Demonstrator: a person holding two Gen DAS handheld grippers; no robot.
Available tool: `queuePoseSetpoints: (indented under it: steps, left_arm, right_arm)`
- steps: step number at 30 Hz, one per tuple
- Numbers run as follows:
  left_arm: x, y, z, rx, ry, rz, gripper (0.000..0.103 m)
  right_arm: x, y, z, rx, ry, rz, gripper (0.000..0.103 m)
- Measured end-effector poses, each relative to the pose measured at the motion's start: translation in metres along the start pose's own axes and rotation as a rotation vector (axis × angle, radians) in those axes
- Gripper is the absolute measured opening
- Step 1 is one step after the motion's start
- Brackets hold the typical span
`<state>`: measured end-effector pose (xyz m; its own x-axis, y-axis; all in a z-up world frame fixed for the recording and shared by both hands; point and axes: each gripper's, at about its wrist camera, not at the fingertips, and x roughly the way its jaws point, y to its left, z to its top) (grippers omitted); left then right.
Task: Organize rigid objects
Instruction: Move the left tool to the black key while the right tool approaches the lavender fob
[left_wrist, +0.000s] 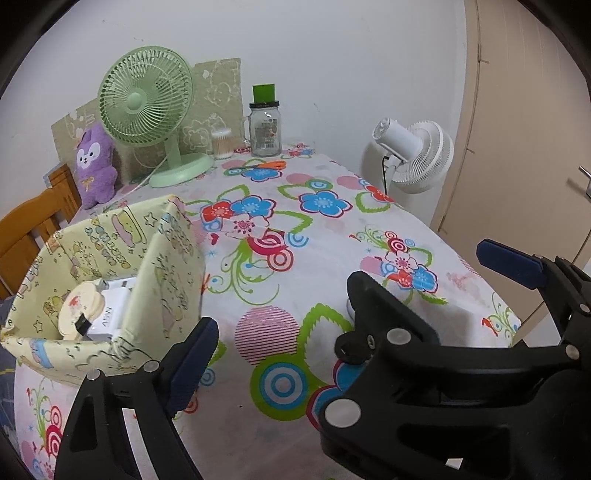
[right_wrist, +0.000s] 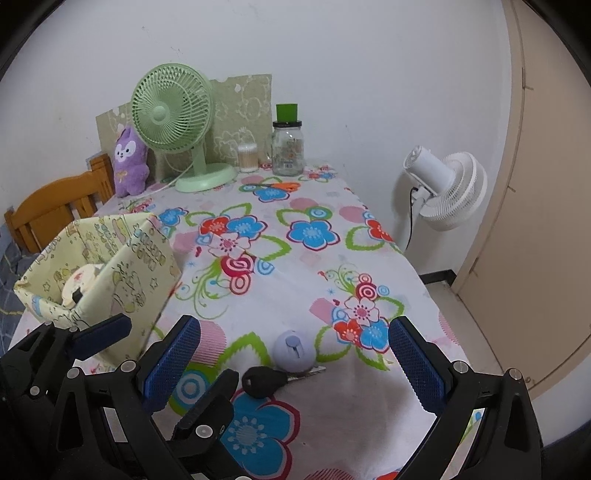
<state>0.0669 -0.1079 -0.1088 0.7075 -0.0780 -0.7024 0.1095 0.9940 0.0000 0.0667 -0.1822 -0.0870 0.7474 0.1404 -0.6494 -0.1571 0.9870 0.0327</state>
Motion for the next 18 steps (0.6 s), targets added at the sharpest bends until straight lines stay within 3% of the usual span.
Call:
queuePoseSetpoints:
  steps: [13,18]
  left_arm:
    - [0.031,-0.001,-0.019,0.007,0.056,0.009,0.088]
    - [0.041,-0.001,-0.023,-0.001,0.081,0.002,0.087]
  right_arm:
    - [0.029,-0.006,-0.022,0.004,0.066,0.001,0.098]
    - [0.042,-0.004,-0.027,-0.004,0.097,0.000,0.088]
